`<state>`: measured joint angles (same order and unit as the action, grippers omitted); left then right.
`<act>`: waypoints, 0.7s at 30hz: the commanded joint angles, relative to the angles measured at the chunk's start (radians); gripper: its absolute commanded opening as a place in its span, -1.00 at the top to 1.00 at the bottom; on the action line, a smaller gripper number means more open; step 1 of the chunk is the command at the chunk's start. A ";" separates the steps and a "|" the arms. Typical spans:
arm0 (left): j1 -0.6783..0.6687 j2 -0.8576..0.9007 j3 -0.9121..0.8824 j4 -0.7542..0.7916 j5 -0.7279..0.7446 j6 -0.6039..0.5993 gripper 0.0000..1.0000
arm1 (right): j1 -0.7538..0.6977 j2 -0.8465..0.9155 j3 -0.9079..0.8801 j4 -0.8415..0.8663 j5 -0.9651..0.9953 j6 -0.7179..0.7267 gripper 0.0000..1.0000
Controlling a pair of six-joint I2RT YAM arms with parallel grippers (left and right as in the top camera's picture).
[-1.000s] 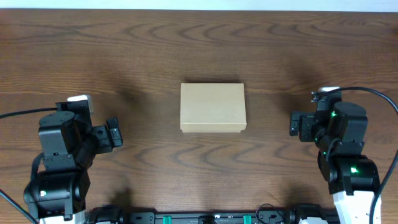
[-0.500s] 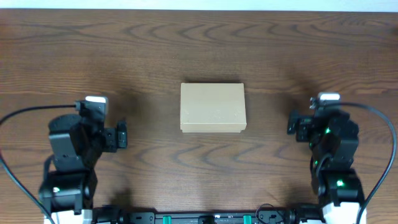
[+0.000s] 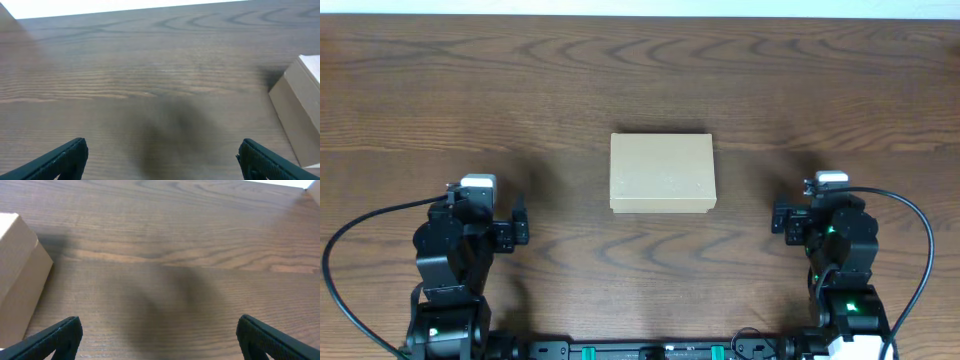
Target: Pack container
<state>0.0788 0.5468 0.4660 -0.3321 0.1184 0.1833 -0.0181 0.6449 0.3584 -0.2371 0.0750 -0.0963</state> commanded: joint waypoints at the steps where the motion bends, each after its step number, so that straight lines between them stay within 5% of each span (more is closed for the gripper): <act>1: 0.006 -0.005 -0.005 0.001 -0.026 -0.006 -0.91 | 0.006 -0.008 -0.008 0.018 0.004 -0.054 -0.99; 21: 0.006 -0.005 -0.005 -0.373 -0.025 -0.007 -0.91 | 0.006 -0.005 -0.008 -0.153 0.003 -0.089 -0.98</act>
<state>0.0788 0.5468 0.4660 -0.6785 0.1005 0.1833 -0.0181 0.6449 0.3561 -0.3714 0.0757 -0.1719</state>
